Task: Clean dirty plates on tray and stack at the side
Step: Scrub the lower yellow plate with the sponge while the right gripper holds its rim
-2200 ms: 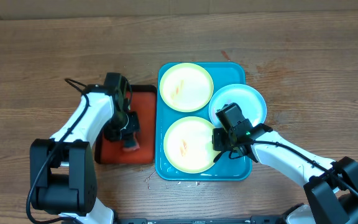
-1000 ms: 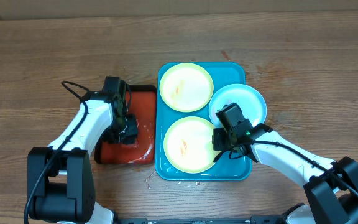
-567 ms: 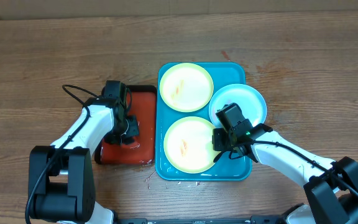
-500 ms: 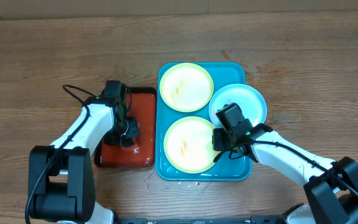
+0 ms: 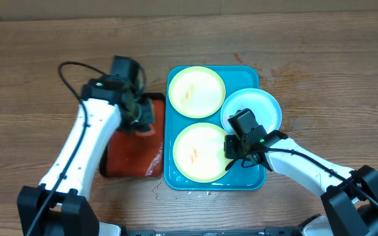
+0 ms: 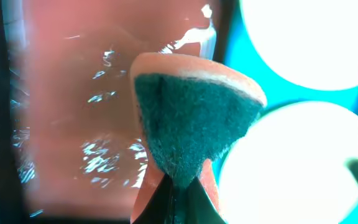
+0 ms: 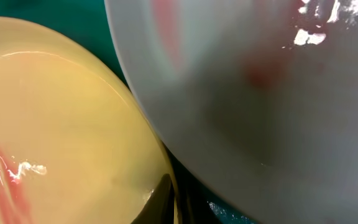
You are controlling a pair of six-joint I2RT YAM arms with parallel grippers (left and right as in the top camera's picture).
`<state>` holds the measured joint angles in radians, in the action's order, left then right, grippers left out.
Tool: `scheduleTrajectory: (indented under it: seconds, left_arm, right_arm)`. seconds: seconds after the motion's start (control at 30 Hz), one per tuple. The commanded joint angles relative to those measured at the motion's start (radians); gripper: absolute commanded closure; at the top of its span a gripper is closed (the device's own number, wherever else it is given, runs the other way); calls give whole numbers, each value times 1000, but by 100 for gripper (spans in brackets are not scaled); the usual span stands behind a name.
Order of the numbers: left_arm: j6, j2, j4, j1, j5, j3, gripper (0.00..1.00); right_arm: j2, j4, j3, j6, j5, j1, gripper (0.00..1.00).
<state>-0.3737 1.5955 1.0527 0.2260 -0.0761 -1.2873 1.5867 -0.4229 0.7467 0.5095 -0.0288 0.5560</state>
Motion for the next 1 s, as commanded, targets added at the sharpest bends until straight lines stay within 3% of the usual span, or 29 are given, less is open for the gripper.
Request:
scheduleTrajectory:
  seconds: [0.0, 0.27, 0.47, 0.6, 0.77, 0.97]
  left_arm:
    - [-102, 27, -58, 106, -63, 45, 96]
    - [-305, 171, -227, 328, -132, 92, 96]
    - [-421, 301, -306, 389, -141, 92, 96]
    - [-415, 329, -271, 357, -142, 75, 96]
    - [-406, 328, -138, 300, 123, 40, 96]
    - [-321, 328, -127, 300, 220, 39, 96]
  right_arm:
    - [9, 0, -5, 102, 117, -9, 96]
    - [9, -21, -5, 161, 152, -8, 96]
    - [9, -33, -5, 149, 147, -8, 96]
    - [9, -42, -5, 148, 143, -8, 96]
    - [9, -55, -5, 148, 140, -8, 96]
    - [9, -54, -5, 149, 140, -8, 96]
